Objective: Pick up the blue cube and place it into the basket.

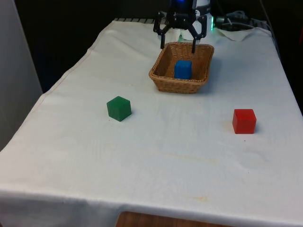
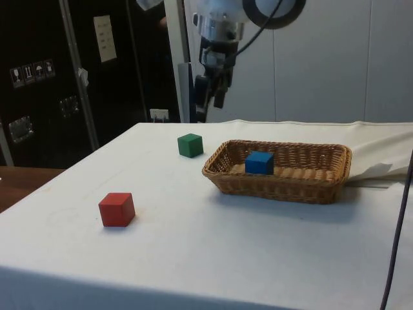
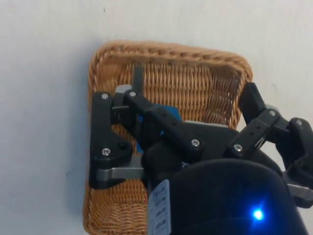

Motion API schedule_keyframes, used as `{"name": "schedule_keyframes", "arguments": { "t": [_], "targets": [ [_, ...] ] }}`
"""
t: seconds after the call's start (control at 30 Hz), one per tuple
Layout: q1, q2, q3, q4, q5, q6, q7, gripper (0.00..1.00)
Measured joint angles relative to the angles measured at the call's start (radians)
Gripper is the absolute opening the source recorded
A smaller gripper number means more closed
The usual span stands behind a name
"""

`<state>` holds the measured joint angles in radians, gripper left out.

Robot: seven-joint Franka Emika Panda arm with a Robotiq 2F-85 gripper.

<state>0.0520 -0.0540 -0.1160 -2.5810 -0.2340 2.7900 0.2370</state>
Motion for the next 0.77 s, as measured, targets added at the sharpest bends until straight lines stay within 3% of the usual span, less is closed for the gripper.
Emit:
{"name": "schedule_keyframes", "arguments": {
  "t": [0.43, 0.77],
  "targets": [
    [0.001, 0.058, 0.015, 0.141, 0.088, -0.06, -0.051, 1.0],
    [0.001, 0.089, 0.018, 0.181, 0.11, -0.067, -0.063, 1.0]
  ]
}}
